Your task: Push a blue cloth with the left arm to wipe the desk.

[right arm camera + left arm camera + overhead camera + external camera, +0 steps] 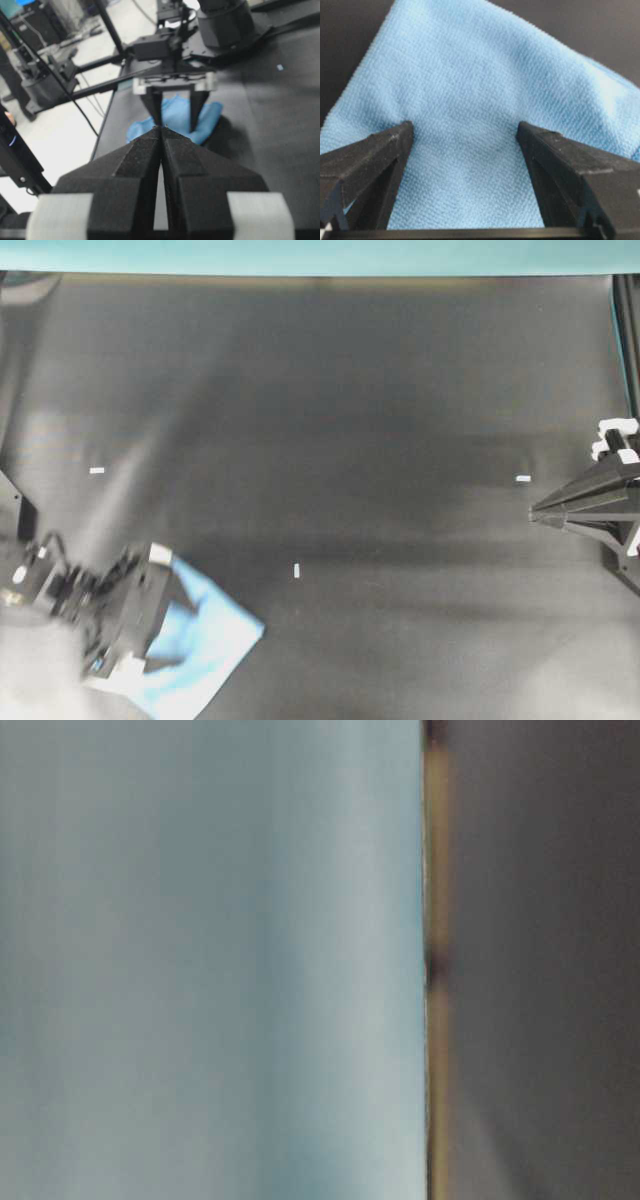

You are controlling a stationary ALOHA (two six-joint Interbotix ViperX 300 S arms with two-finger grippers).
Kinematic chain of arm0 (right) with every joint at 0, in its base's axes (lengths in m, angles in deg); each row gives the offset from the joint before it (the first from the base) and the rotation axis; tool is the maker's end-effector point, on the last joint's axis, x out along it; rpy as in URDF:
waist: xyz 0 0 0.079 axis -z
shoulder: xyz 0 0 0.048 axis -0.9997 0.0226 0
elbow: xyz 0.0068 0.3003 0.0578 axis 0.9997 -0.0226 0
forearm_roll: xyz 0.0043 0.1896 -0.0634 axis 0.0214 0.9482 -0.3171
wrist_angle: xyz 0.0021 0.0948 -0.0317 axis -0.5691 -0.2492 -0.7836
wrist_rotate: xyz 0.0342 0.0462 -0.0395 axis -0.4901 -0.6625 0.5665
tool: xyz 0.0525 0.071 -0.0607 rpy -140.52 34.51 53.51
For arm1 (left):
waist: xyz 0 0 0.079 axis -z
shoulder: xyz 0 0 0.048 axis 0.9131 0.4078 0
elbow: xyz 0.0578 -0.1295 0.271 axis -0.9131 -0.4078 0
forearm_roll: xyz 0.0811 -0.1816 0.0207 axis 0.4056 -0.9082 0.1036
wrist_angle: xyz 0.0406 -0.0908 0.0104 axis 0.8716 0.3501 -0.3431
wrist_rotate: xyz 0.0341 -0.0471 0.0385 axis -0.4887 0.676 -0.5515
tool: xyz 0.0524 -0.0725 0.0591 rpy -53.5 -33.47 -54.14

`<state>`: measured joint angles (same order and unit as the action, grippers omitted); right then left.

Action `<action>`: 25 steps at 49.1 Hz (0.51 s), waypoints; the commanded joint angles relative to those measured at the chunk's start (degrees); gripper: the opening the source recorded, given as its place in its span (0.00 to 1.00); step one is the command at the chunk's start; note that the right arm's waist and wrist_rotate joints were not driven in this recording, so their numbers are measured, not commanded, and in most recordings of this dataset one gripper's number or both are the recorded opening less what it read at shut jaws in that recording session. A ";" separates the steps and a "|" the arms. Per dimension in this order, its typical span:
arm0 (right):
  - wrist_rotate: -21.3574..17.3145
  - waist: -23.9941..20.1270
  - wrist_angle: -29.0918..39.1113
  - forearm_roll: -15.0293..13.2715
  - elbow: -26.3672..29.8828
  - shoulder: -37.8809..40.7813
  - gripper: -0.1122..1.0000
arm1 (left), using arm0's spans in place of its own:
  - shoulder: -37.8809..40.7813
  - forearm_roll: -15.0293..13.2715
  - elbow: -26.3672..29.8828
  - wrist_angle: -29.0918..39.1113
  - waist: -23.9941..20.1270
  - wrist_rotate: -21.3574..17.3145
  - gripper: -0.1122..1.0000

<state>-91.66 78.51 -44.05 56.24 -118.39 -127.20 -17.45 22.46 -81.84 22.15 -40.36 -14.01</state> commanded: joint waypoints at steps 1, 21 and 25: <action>0.00 0.00 -0.53 0.18 0.62 0.26 0.09 | 0.79 0.18 0.18 0.35 4.57 0.70 0.85; 0.00 0.00 -0.53 0.79 0.62 0.26 0.09 | 1.14 0.18 1.32 0.62 8.61 0.62 0.85; -0.09 0.00 -0.62 0.79 0.62 0.26 0.09 | 0.88 0.18 1.76 0.70 8.61 -0.09 0.85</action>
<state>-91.75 78.60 -44.05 56.86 -118.39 -127.12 -16.83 22.46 -80.79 22.51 -32.71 -13.74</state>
